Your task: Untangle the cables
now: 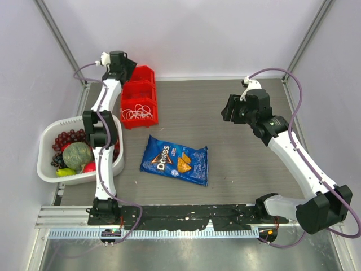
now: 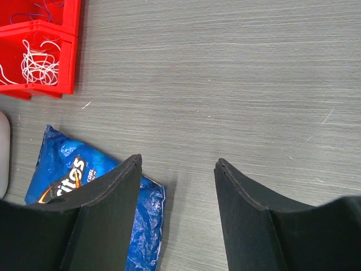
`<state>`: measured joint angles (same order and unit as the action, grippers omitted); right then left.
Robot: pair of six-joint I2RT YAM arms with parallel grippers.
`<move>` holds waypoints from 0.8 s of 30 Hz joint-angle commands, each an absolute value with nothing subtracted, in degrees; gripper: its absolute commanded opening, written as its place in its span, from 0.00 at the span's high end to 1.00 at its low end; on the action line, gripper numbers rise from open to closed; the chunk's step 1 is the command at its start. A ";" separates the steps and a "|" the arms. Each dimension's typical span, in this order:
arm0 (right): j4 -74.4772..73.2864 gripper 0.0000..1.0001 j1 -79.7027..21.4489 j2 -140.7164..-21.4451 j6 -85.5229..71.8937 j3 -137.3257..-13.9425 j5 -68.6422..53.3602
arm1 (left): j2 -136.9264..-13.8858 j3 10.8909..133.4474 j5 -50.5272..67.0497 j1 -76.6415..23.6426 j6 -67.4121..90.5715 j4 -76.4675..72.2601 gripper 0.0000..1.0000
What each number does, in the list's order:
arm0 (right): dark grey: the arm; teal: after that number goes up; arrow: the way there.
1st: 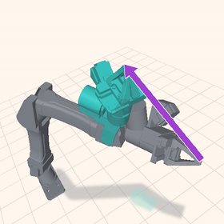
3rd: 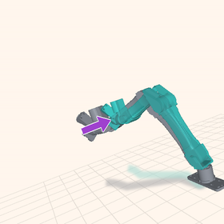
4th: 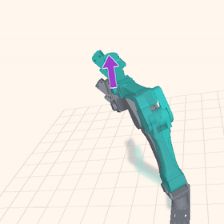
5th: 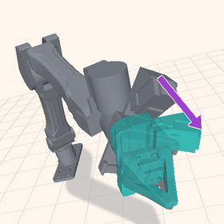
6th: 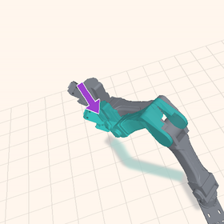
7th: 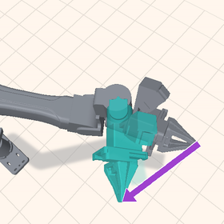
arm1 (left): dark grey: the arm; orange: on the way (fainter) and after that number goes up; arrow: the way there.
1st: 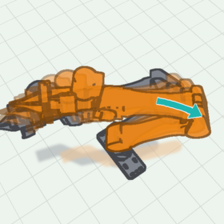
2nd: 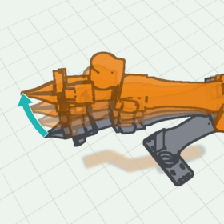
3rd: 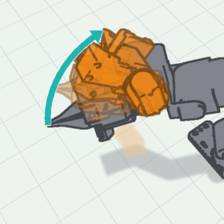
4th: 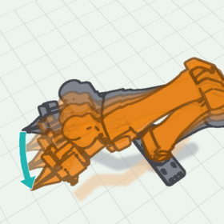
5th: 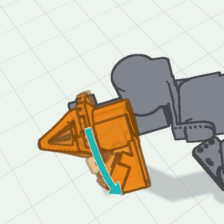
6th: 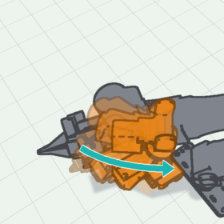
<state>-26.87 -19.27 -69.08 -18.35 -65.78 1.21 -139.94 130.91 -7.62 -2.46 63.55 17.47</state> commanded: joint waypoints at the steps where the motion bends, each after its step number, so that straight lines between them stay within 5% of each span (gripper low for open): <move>1: -24.08 0.40 -19.16 -66.45 -18.46 -65.65 0.88 | -132.02 131.40 -5.63 -2.11 61.17 20.21 0.39; 8: -25.84 0.40 -18.99 -64.69 -18.98 -65.57 0.97 | -123.76 124.46 -3.69 -1.76 56.87 20.39 0.33; 13: -26.98 0.40 -19.07 -62.58 -19.16 -65.04 0.88 | -120.85 119.80 -3.17 2.02 57.74 22.32 0.18; 19: -28.30 0.40 -18.99 -61.79 -18.02 -64.95 2.02 | -120.84 111.27 -2.72 7.03 64.33 10.65 0.28; 24: -28.21 0.40 -19.07 -63.72 -18.37 -65.48 2.20 | -128.65 121.09 -2.37 8.79 65.82 13.35 0.35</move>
<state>-28.99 -19.27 -63.18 -18.52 -64.93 1.39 -124.62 113.27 -2.83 8.64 63.53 16.14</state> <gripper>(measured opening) 0.598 0.655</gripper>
